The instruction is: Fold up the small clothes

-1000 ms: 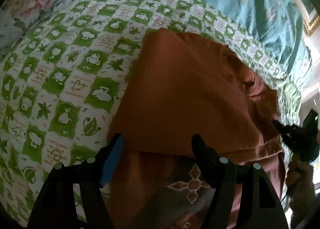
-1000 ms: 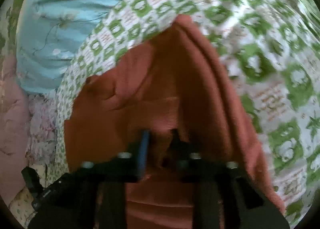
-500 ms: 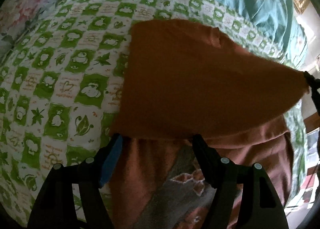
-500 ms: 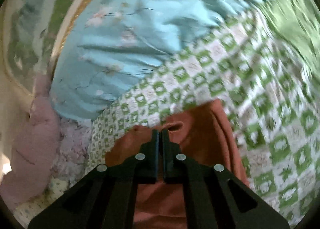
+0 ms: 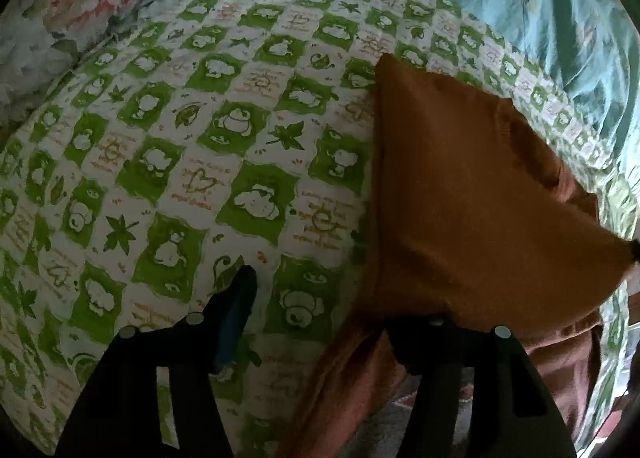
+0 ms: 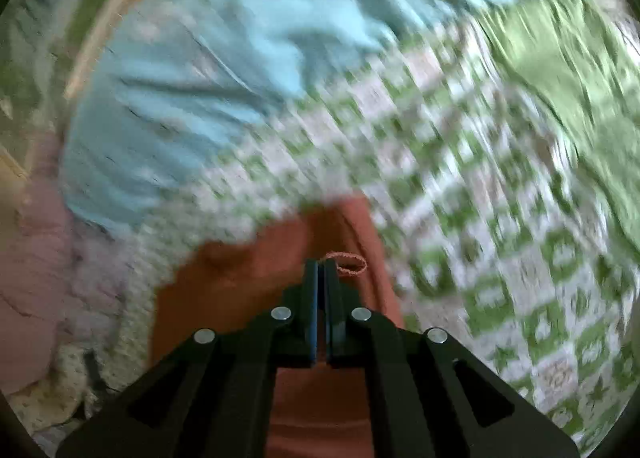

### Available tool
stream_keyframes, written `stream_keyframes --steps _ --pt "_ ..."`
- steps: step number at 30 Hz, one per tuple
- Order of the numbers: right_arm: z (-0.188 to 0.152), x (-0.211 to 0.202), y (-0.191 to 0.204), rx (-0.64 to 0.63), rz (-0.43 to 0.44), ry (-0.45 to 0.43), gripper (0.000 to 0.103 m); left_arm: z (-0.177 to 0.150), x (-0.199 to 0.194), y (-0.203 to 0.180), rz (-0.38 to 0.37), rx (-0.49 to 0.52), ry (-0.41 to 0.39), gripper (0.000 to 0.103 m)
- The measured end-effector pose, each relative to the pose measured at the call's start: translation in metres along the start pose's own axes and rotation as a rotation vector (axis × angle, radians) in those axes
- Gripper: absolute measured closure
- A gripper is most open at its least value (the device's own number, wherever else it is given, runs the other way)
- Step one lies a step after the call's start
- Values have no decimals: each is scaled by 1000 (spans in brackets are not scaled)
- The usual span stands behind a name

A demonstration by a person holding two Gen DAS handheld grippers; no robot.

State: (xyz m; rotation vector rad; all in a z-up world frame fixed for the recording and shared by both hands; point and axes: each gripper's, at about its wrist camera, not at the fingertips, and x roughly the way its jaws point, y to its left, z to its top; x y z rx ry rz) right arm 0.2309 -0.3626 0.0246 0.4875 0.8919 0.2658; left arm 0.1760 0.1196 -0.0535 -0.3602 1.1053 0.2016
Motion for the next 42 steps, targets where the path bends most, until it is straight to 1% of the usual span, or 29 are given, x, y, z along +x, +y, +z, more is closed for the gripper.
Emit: stream_keyframes --steps 3,7,11,14,16,18,19,21,22,23,24,25,26,27,28,29,30,32,33,34,35,36,37,38,39,40,42 --pt "-16 17 -6 -34 -52 49 100 0 3 7 -6 -33 12 43" --pt "-32 39 -19 -40 -91 112 100 0 5 25 -59 -104 28 43" --pt "-38 49 -28 -40 -108 141 100 0 5 26 -62 -107 33 43" --pt "-39 45 -33 -62 -174 146 100 -1 2 31 -77 -96 53 43" --pt "-37 37 -38 -45 -198 135 100 -6 -5 39 -102 -80 66 43" --pt "-33 26 -43 -17 -189 115 99 -9 -15 44 -151 -66 67 43" --pt "-31 22 -43 -14 -184 109 99 -10 -23 47 -186 -59 61 43" --pt "-26 19 -40 -22 -174 107 99 -9 -34 50 -228 -56 49 43" --pt "-23 20 -37 -28 -167 108 99 -8 -38 51 -243 -59 43 41" --pt "-19 24 -33 -40 -156 112 96 -5 -42 51 -268 -66 33 38" --pt "-13 29 -29 -59 -148 119 87 1 -44 50 -286 -70 22 35" --pt "-6 37 -24 -76 -141 125 79 8 -44 47 -291 -71 15 35" --pt "-1 41 -22 -83 -131 124 62 15 -42 43 -293 -70 10 35" --pt "7 48 -20 -89 -113 117 55 25 -38 38 -302 -66 5 34" --pt "14 55 -18 -100 -103 105 55 33 -34 31 -306 -63 2 31" --pt "21 62 -16 -110 -100 98 55 45 -28 25 -300 -55 1 31" --pt "30 71 -14 -121 -102 101 55 59 -22 16 -286 -35 5 31" --pt "46 84 -10 -138 -84 110 55 89 -17 -6 -289 42 -16 31" --pt "56 90 -5 -166 -67 113 55 100 -17 -18 -286 88 -30 29" --pt "64 96 2 -204 -55 122 54 119 -14 -39 -274 174 -42 22" --pt "73 106 10 -259 -36 155 54 132 -7 -54 -268 232 -41 21" --pt "79 117 18 -308 -22 203 54 145 0 -73 -251 312 -41 21" --pt "85 127 24 -356 -18 236 53 154 7 -85 -235 353 -40 21" --pt "88 134 28 -392 -15 252 51 164 18 -100 -225 413 -23 21" --pt "92 144 34 -437 -2 280 44 170 28 -110 -229 447 -1 21" --pt "95 156 39 -467 25 325 41 175 40 -119 -228 479 27 21" --pt "94 173 45 -519 53 389 39 183 68 -134 -224 538 104 21"
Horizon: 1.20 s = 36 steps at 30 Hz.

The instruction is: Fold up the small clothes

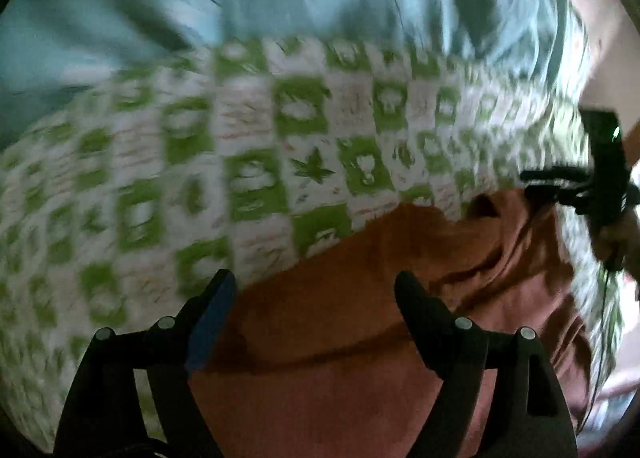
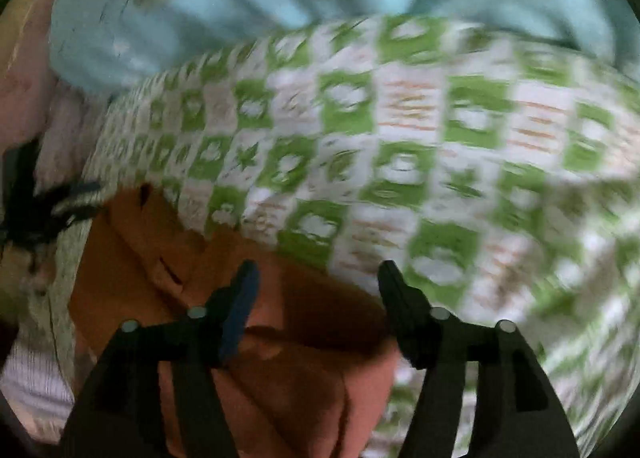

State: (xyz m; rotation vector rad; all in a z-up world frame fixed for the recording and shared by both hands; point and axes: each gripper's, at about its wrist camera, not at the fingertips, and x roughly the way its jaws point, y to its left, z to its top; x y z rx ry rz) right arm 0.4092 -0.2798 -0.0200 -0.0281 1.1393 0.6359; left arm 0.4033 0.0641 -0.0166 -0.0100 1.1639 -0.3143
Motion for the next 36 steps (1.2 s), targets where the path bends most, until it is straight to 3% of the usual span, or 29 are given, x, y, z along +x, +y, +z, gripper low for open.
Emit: stream_keyframes --steps 4,5,6,8,9,11,13,14,16,18,20,22,23,27,31,36 --pt "-1 27 26 -203 -33 94 43 1 33 -8 11 84 87 25" --pt "-3 30 33 -255 -68 98 59 -2 38 -14 46 129 96 27" --pt "-4 32 37 -281 -88 101 80 -4 41 -18 76 165 97 37" --pt "-8 32 41 -290 -82 94 94 -9 38 -24 109 216 69 66" --pt "-9 29 43 -289 -87 75 95 -9 34 -24 97 208 55 100" --pt "-15 14 48 -293 -109 5 95 -9 14 -25 92 172 -13 98" --pt "-20 -13 50 -244 -130 -129 98 -13 -2 -27 116 148 -86 98" --pt "-25 -25 50 -201 -170 -203 98 -14 -4 -25 134 122 -107 98" --pt "-30 -24 43 -139 -214 -242 98 -13 5 -17 170 70 -109 98" --pt "-31 -4 38 -98 -246 -199 98 -11 18 -9 210 19 -95 97" --pt "-33 15 39 -88 -293 -168 97 -9 22 6 185 -74 -84 95" --pt "-31 14 36 -27 -279 -165 94 -6 13 17 165 -150 -83 80" --pt "-31 9 35 -2 -267 -172 86 -6 4 21 180 -168 -96 75" --pt "-45 -41 36 83 -244 -247 78 -17 -47 34 191 -202 -160 48" --pt "-79 -84 42 149 -172 -294 69 -56 -89 49 125 -315 -198 42" --pt "-138 -111 59 223 -112 -278 61 -139 -117 45 85 -424 -187 39"
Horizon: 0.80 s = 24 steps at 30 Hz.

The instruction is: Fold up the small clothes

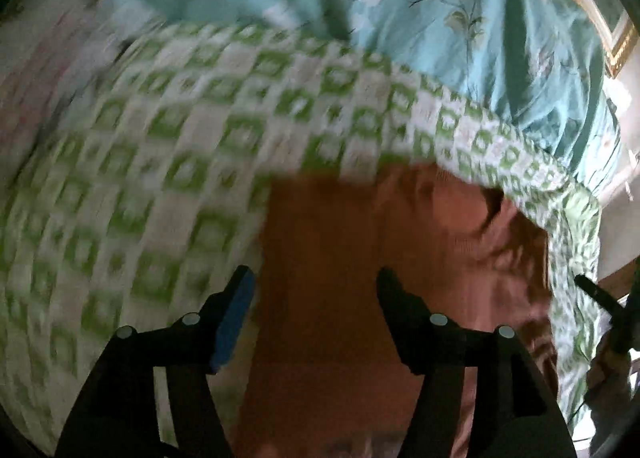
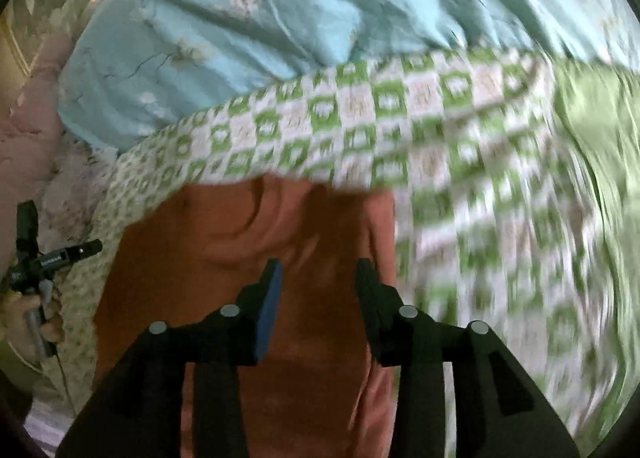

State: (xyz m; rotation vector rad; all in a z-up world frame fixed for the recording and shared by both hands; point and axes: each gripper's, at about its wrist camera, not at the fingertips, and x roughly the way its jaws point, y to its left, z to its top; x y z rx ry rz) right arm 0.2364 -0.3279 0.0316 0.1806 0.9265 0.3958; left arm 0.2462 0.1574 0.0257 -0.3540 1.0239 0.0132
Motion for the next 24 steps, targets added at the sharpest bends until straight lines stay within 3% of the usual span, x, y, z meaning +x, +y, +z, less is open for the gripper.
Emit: stream_keyframes --steps 4,10,15,21,24 --pt "-49 -21 5 38 6 43 52 -79 -19 22 -19 -34 80 37" --pt "-102 -43 16 93 2 78 52 -155 -45 34 -24 -22 139 32" --pt "-139 -71 25 121 -1 66 47 -196 -70 48 -68 -31 167 27" --pt "-178 -89 30 137 -21 85 47 -233 -73 54 -87 -34 234 27" --pt "-197 -99 32 152 -29 85 46 -253 -66 53 15 9 288 27"
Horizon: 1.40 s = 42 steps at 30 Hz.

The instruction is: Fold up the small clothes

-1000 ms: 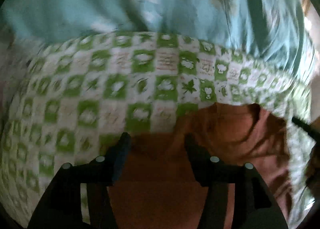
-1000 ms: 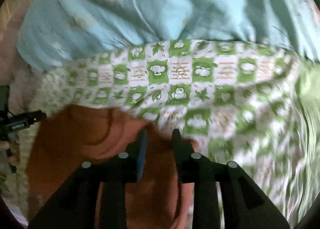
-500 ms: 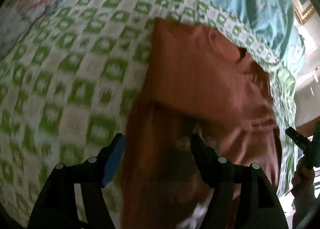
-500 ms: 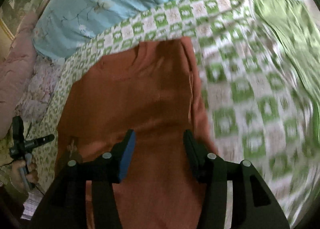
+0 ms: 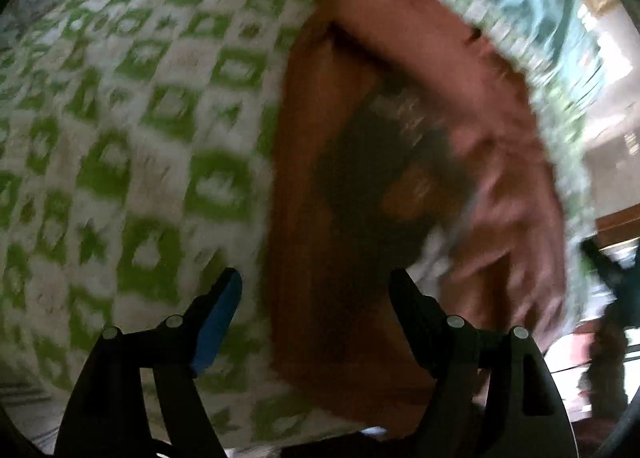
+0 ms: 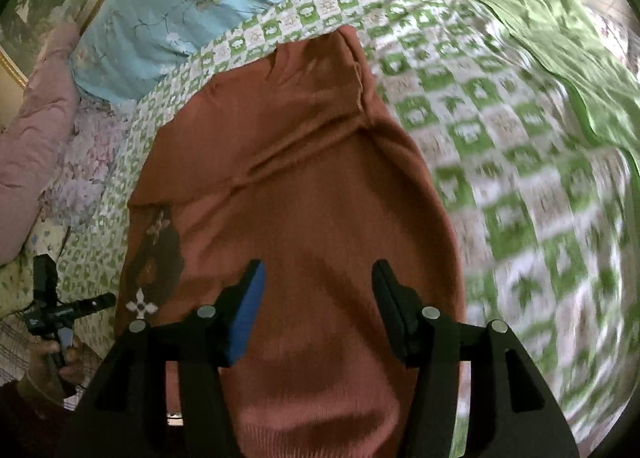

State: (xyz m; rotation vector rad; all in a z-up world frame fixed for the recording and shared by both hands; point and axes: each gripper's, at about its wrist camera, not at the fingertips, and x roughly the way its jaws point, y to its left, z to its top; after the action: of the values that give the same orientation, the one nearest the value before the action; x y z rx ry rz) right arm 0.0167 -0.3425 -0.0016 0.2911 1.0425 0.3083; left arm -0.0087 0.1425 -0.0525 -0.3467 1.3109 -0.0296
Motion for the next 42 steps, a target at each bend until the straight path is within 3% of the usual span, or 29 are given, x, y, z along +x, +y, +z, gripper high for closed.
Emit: stream_keyframes --steps 2,7,13,19,22,26,28,31,35,37,38,39,40,42 --pt "-12 -8 -2 9 -6 -7 46 -16 3 -4 57 58 18 27" --pt "-36 -28 -10 41 -37 -17 43 -52 -2 -8 46 160 58 27" --pt "-60 -47 -22 63 -76 -10 42 -80 -6 0 -68 144 104 27" --pt "-74 -52 -35 121 -81 -5 42 -80 -10 -7 -196 74 114 26" --pt "-78 -53 -38 130 -61 -1 42 -77 2 -12 -191 82 172 26" --pt "-87 -46 -50 155 -73 30 42 -73 9 -21 -182 119 161 27" --pt "-93 -43 -59 191 -82 39 42 -72 15 -26 -170 152 160 31" --pt "-104 -33 -63 231 -4 84 44 -75 15 -29 -181 174 162 42" --pt "-113 -22 -58 198 8 76 45 -72 21 -26 -210 178 176 43" --pt "-112 -22 -62 229 56 66 62 -70 19 -20 -206 195 171 58" --pt "-113 -20 -63 233 97 87 81 -70 19 -18 -198 202 167 64" --pt "-115 -17 -64 231 109 110 94 -72 18 -16 -191 206 162 76" --pt "-118 -13 -65 227 115 136 94 -72 17 -13 -198 205 162 89" --pt "-121 -13 -65 234 147 133 95 -70 14 -6 -251 176 164 98"
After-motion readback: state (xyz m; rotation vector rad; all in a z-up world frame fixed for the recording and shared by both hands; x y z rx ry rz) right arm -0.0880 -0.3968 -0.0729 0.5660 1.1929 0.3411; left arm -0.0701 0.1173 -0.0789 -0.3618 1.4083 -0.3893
